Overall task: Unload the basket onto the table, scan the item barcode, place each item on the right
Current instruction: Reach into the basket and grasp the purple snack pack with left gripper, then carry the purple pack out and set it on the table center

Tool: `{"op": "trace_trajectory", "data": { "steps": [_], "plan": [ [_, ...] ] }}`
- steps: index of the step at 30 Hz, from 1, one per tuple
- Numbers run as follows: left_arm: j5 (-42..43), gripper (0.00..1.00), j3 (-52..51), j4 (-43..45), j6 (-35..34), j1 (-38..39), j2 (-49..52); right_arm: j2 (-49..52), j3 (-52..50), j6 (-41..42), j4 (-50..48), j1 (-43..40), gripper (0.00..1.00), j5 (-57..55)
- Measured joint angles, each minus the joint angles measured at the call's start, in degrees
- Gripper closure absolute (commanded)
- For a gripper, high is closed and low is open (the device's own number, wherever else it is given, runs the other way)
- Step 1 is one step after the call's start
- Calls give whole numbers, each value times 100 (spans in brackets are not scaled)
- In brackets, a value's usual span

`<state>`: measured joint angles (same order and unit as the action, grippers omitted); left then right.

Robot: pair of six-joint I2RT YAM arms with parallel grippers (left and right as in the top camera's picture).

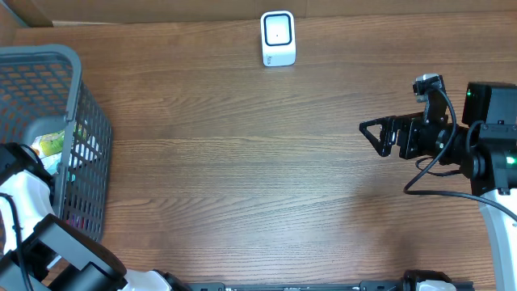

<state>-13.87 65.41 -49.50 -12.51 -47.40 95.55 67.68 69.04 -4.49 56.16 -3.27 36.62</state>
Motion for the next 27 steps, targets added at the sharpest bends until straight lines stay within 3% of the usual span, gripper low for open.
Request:
{"op": "trace_trajectory", "data": {
  "steps": [4, 12, 18, 22, 27],
  "plan": [
    [122, 96, 691, -743, -2, 7, 96, 0, 0, 2, -2, -2, 0, 0],
    [291, 96, 3292, -1980, -4, 7, 105, 0, 0, 2, -2, 0, 0, -2],
    [1561, 96, 5108, -2520, 0, 131, 81, 0, 0, 4, -11, 0, 0, -2],
    [2721, 96, 6024, -2507, -2, 629, -31, 0, 0, 2, -13, 0, 0, -2],
    [3189, 96, 6472, -2629, -4, 2041, -417, 0, 0, 2, -55, -2, 0, 0]
  ]
}}
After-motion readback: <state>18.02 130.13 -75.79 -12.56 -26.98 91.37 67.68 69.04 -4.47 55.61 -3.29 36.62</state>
